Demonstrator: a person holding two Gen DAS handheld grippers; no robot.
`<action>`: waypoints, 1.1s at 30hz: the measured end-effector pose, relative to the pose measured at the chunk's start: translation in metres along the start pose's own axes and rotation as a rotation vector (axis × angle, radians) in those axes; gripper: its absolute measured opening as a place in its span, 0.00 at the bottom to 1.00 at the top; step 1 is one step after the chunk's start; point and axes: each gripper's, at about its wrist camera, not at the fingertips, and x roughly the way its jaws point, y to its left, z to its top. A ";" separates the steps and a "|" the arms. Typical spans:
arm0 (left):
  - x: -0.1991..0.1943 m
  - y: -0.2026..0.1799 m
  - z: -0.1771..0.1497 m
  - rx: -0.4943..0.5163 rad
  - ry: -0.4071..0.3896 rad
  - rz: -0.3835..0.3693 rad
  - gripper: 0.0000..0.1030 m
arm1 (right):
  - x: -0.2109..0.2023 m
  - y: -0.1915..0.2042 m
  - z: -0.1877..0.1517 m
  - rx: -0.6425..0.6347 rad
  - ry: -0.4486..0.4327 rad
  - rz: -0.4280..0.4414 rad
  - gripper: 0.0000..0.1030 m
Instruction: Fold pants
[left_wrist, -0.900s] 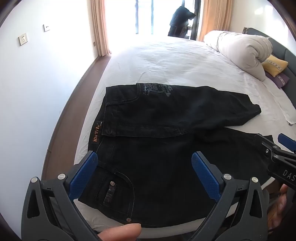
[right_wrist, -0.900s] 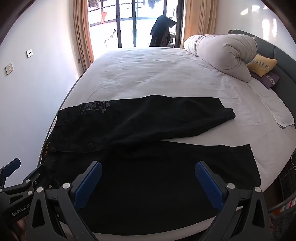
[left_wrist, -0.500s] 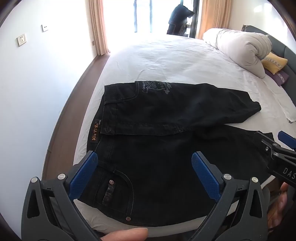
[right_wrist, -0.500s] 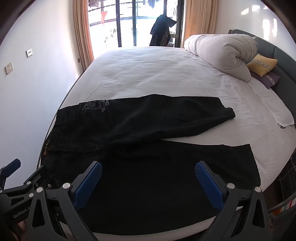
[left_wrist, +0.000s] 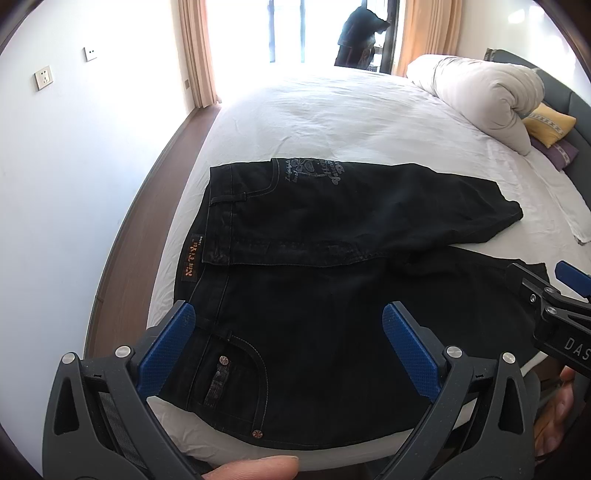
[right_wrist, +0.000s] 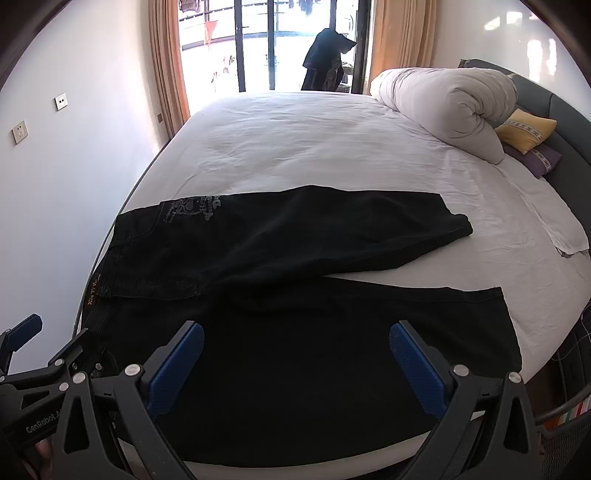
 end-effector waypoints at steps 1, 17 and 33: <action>0.000 0.000 0.001 0.000 0.001 0.000 1.00 | 0.000 0.000 0.000 0.000 0.000 -0.001 1.00; 0.000 0.001 -0.001 0.001 0.004 0.000 1.00 | 0.002 0.004 -0.004 -0.002 0.004 -0.002 1.00; 0.000 0.001 0.001 0.000 0.007 -0.001 1.00 | 0.002 0.005 -0.004 -0.002 0.007 -0.001 1.00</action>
